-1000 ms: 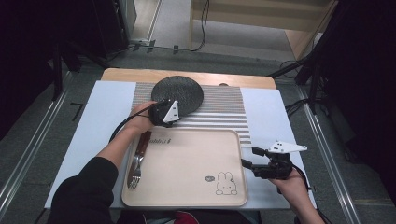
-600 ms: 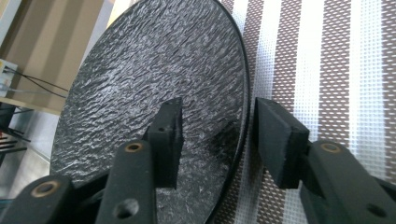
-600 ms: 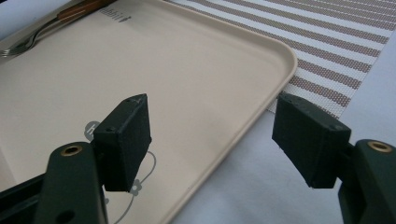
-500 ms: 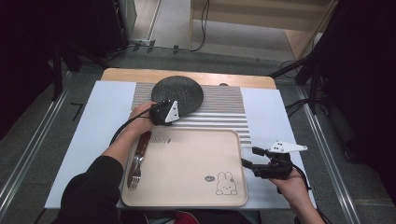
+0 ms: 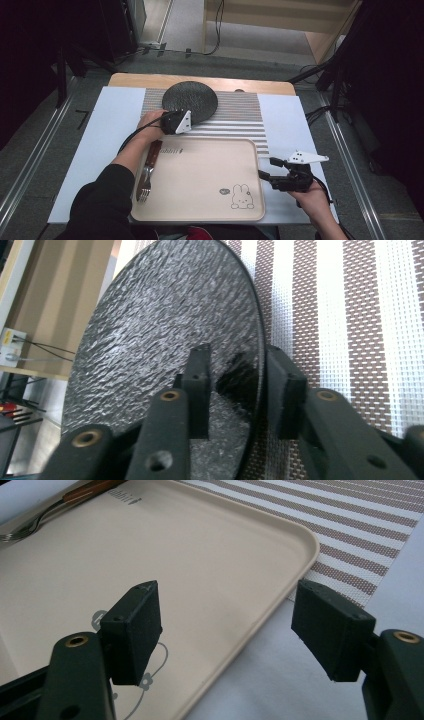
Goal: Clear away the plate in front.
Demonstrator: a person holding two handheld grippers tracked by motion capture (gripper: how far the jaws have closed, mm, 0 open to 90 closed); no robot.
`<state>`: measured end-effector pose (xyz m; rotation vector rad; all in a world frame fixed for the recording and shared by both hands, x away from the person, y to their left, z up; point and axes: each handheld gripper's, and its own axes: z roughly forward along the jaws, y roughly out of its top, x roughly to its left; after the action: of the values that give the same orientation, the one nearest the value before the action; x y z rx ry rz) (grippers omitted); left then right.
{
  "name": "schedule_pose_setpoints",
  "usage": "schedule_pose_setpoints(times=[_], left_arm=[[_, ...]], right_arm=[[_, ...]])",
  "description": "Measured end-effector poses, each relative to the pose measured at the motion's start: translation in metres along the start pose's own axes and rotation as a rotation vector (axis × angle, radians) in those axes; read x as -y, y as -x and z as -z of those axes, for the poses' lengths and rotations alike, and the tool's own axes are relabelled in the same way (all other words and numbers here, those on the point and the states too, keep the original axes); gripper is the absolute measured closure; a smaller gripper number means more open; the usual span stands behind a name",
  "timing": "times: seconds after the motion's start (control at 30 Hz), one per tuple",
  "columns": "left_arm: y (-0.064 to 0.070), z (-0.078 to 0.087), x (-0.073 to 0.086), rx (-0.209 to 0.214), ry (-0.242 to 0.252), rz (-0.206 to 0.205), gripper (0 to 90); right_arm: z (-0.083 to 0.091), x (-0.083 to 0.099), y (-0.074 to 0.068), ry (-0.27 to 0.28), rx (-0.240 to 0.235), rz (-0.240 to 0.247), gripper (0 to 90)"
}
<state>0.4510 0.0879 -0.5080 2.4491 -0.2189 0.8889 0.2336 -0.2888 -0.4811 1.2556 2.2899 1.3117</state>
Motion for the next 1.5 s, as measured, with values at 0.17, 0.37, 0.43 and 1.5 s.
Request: schedule_pose_setpoints(times=[0.17,0.37,0.43,1.5], left_arm=[[0.001,-0.001,0.002,-0.007,0.014,-0.001,69.8],[0.005,-0.001,0.004,-0.035,0.034,-0.010,71.1],[0.006,-0.001,0.004,-0.048,0.034,-0.012,71.5],[0.010,0.011,-0.015,-0.216,-0.029,-0.138,85.5]], right_arm=[[0.000,0.000,0.000,-0.001,-0.002,0.002,26.0],[-0.001,0.000,-0.001,-0.004,-0.004,0.002,26.0],[-0.001,0.000,-0.001,-0.004,-0.003,0.004,26.0],[-0.001,-0.001,0.000,0.007,-0.001,0.001,26.4]])
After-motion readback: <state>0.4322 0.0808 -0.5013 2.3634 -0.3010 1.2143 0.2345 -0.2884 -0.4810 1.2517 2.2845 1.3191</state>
